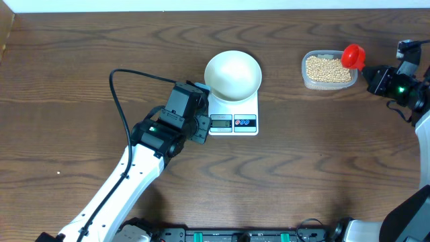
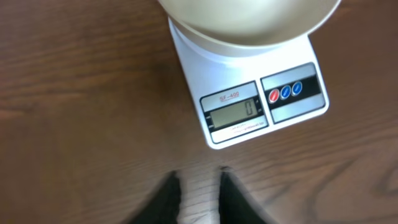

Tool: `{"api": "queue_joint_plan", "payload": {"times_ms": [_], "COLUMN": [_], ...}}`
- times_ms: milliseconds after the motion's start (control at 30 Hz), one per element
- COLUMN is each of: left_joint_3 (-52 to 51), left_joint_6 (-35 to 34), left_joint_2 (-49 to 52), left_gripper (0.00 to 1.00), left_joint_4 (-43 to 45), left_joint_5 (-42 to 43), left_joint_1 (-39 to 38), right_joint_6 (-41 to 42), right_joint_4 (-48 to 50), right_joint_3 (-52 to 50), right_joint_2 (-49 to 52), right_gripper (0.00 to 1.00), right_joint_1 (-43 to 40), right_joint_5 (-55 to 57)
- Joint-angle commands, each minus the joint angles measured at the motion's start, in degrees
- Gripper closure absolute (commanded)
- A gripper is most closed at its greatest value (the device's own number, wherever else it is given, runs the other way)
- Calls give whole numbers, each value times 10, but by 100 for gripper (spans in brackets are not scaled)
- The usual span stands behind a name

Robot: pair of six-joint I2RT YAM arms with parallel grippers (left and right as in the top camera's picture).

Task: Scoop item into bowl and weigh 50g on scale
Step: 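Pull the left gripper back from the scale and hold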

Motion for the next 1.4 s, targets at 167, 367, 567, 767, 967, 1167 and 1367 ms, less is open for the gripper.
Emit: {"api": "queue_joint_plan", "payload": {"times_ms": [167,367,567,767,967,1167,1367], "left_joint_3": [-11,-11,-11,-11,-11,-11,-11], "left_joint_6": [2,2,2,2,2,2,2], "left_joint_2": [1,1,1,1,1,1,1], "left_gripper": [14,9,9,9,9,9,8], "left_joint_4": [-2,-2,-2,-20,-21,-21,-21], "left_joint_5": [6,6,6,6,6,6,6], "left_joint_1": [2,2,2,2,2,2,2], "right_joint_6": [-12,-12,-12,-12,-12,-12,-12], "right_joint_4": [-2,-3,-4,-9,-9,-14,-23], "right_joint_3": [10,10,10,10,10,10,10], "right_joint_2": [-8,-8,-8,-8,-8,-8,-8], "right_gripper": [99,99,99,99,99,99,99], "right_joint_1": [2,2,2,2,2,2,2], "right_joint_5": [9,9,9,9,9,9,9]}}
